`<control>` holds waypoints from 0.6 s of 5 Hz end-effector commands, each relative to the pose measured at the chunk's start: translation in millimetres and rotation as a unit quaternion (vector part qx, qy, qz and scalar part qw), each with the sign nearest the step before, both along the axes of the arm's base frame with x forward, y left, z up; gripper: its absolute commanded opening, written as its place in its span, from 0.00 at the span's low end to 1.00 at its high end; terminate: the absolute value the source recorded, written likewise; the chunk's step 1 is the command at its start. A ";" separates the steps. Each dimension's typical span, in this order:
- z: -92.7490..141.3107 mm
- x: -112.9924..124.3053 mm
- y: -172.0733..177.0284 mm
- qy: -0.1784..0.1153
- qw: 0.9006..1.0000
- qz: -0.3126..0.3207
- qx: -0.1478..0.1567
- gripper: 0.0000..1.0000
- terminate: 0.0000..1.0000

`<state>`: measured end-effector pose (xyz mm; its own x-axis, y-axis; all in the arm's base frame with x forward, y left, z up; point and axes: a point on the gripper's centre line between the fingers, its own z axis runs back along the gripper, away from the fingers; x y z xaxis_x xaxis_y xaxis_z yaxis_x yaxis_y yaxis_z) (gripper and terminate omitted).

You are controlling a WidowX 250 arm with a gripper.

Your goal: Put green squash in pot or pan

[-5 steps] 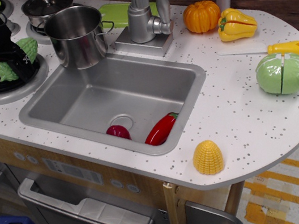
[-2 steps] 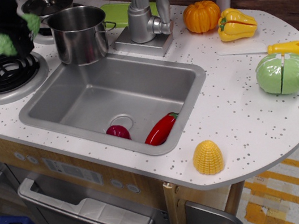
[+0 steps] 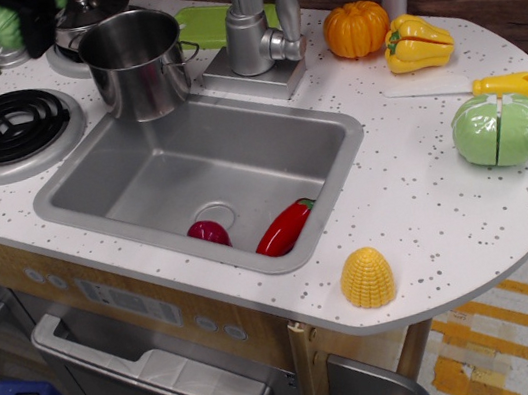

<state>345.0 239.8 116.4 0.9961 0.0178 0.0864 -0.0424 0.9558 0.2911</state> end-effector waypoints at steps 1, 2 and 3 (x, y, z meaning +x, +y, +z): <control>38.5 21.8 -11.1 0.007 0.997 -0.072 0.024 0.00 0.00; 39.6 32.4 -13.0 0.040 0.993 -0.108 0.014 1.00 0.00; 34.2 31.9 -13.2 0.029 0.993 -0.113 0.003 1.00 0.00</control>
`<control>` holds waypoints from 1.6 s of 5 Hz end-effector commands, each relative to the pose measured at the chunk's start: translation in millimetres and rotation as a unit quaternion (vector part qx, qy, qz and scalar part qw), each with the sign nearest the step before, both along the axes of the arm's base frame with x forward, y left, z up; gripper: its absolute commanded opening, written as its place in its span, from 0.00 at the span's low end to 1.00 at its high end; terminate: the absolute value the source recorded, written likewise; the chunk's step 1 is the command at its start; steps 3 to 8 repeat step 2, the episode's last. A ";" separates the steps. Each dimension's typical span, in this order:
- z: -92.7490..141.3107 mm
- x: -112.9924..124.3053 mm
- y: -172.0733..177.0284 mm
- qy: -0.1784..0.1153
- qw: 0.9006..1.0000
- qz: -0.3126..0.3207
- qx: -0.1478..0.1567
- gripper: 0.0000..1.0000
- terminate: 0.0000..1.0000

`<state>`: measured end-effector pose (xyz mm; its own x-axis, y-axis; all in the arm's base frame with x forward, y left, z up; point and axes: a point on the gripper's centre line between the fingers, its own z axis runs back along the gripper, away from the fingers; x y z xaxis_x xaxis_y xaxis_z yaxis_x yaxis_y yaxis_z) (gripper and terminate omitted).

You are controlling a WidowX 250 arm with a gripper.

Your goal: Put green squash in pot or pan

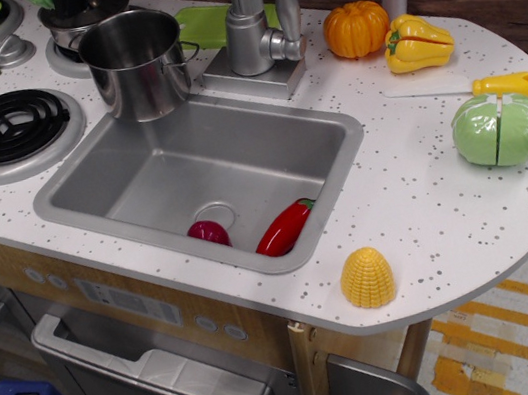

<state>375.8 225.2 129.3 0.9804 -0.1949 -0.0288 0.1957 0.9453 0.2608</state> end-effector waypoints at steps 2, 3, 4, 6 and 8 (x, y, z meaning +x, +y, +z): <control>21.3 1.1 1.4 -0.031 0.999 -0.006 0.010 1.00 1.00; 21.3 1.1 1.4 -0.031 0.999 -0.006 0.010 1.00 1.00; 21.3 1.1 1.4 -0.031 0.999 -0.006 0.010 1.00 1.00; 21.3 1.1 1.4 -0.031 0.999 -0.006 0.010 1.00 1.00; 21.3 1.1 1.4 -0.031 0.999 -0.006 0.010 1.00 1.00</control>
